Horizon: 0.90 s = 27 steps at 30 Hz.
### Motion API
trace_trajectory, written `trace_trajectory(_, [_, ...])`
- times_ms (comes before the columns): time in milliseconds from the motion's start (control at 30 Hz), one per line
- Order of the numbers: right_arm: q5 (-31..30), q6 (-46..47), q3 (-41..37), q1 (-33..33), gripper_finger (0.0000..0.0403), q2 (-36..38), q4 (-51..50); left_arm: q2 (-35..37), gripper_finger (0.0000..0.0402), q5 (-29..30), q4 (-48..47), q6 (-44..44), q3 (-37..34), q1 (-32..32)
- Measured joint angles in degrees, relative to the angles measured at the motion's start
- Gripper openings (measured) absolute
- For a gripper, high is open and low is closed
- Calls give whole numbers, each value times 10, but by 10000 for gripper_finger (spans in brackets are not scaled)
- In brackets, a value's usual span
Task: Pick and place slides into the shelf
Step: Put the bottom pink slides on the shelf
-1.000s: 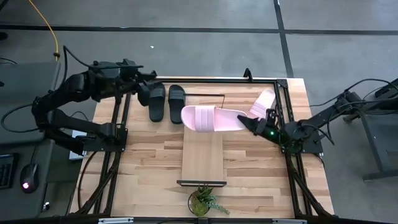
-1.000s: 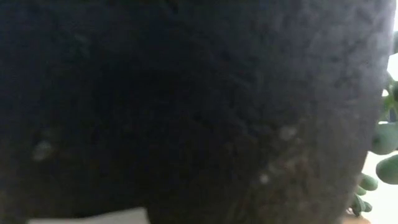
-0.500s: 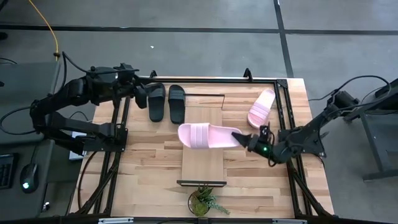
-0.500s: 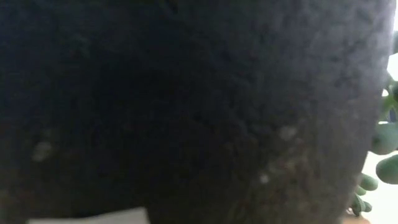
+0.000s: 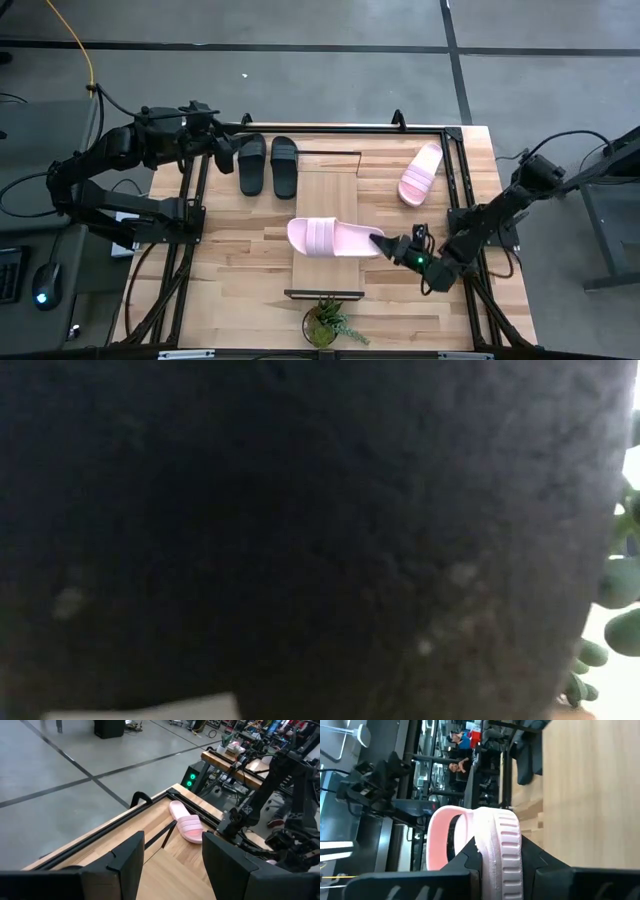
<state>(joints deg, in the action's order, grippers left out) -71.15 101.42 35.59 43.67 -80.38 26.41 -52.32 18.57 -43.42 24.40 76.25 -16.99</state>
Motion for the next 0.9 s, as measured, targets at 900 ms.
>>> trace_trajectory(900, [-18,152,0,37,42,-211,137,0,184,-12,0,-4,0,0])
